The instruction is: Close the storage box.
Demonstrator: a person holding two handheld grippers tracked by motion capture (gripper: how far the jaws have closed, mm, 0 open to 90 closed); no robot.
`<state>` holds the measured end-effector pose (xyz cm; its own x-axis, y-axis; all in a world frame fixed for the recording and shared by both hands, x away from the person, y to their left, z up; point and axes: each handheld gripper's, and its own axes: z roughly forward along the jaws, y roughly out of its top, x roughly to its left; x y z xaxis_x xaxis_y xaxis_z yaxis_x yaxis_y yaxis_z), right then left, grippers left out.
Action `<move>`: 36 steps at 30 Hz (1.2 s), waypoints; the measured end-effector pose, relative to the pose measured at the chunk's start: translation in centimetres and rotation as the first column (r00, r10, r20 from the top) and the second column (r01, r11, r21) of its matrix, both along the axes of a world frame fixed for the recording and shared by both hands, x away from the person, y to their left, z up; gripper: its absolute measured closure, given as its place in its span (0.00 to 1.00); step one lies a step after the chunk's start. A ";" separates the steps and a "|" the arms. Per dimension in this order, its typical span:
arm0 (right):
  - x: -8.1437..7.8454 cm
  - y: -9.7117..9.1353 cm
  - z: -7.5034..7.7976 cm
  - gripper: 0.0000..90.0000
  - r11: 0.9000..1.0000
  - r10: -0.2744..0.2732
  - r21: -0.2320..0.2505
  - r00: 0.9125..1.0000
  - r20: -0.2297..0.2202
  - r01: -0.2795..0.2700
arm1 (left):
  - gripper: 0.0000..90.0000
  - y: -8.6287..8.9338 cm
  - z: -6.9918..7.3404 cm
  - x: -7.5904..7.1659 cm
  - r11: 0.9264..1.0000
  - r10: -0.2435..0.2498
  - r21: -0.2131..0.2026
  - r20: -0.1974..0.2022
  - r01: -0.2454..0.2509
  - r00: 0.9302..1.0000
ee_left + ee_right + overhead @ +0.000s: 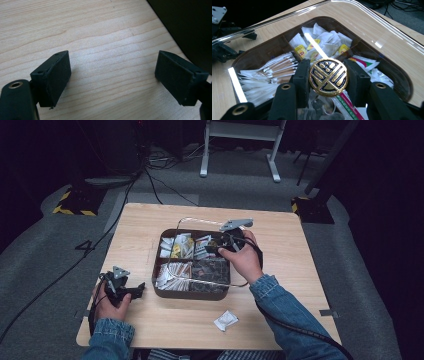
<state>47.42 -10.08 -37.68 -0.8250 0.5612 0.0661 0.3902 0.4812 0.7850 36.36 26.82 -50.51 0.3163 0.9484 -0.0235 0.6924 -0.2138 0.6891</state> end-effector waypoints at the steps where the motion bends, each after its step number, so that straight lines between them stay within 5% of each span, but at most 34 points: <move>1: 0.0 0.3 -0.1 0.66 1.000 0.004 -0.003 1.000 0.000 -0.004 | 0.15 0.0 0.0 0.0 1.000 0.000 -0.002 -0.001 0.000 1.000; 19: 0.6 4.8 -3.0 0.66 0.997 0.047 -0.055 0.999 -0.009 -0.047 | 0.15 0.0 0.0 0.0 1.000 0.000 -0.002 -0.001 0.000 1.000; 36: 1.2 6.0 -5.1 0.66 0.995 0.046 -0.088 0.999 -0.025 -0.048 | 0.15 0.0 0.0 0.0 1.000 0.000 0.000 0.000 0.000 1.000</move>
<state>48.63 -4.07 -42.74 -0.8492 0.5267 0.0372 0.3831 0.5661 0.7299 36.36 26.82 -50.52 0.3160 0.9485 -0.0236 0.6923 -0.2135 0.6893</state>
